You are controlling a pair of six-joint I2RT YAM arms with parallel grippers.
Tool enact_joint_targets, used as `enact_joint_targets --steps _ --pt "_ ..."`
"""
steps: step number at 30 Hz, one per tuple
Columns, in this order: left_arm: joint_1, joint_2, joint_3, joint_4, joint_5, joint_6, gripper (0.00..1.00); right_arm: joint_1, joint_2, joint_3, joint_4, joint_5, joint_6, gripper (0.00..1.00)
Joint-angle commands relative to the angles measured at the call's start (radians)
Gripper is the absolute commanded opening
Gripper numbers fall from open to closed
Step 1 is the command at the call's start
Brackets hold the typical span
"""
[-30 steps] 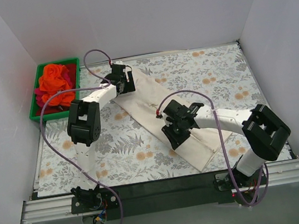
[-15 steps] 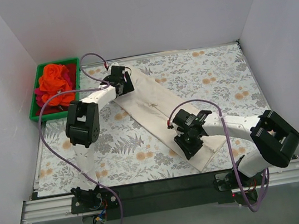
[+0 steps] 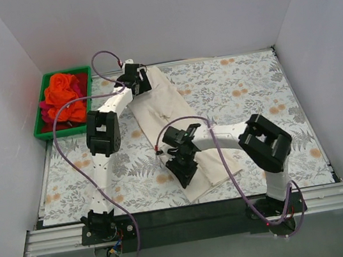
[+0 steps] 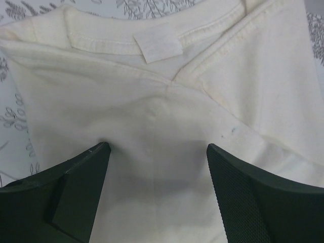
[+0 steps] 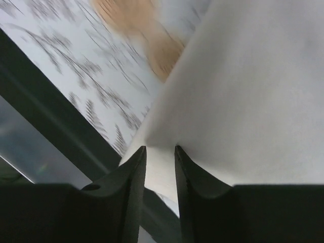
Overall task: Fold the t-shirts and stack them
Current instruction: Fold the tshirt
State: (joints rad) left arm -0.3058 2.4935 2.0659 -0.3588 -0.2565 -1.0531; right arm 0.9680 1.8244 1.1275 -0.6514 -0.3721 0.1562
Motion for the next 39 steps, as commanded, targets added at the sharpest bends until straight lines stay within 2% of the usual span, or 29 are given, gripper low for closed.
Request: enact_joint_targets --steps 1,5,9,13,18,21,29,39 --pt "0.063 0.088 0.083 -0.037 0.034 0.054 0.73 0.076 0.131 0.139 0.032 -0.097 -0.061 0.30" --pt "0.068 0.088 0.106 0.035 0.082 0.110 0.79 0.086 0.136 0.264 0.019 -0.052 -0.067 0.31" --pt "0.063 -0.022 0.024 0.108 0.125 0.117 0.81 0.052 -0.014 0.250 0.015 0.082 -0.035 0.31" --pt "0.024 -0.229 -0.119 0.175 0.120 0.131 0.81 -0.037 -0.196 0.090 0.015 0.247 0.031 0.31" --pt "-0.061 -0.392 -0.256 0.192 0.076 0.114 0.80 -0.156 -0.399 -0.086 0.030 0.268 0.059 0.29" --pt "-0.124 -0.449 -0.326 0.190 0.079 0.096 0.77 -0.184 -0.439 -0.170 0.045 0.268 0.055 0.27" --pt "-0.268 -0.409 -0.374 0.182 0.114 0.062 0.66 -0.184 -0.439 -0.252 0.165 0.199 0.062 0.22" --pt "-0.326 -0.243 -0.303 0.173 0.132 0.044 0.64 -0.149 -0.324 -0.265 0.199 0.150 0.036 0.22"
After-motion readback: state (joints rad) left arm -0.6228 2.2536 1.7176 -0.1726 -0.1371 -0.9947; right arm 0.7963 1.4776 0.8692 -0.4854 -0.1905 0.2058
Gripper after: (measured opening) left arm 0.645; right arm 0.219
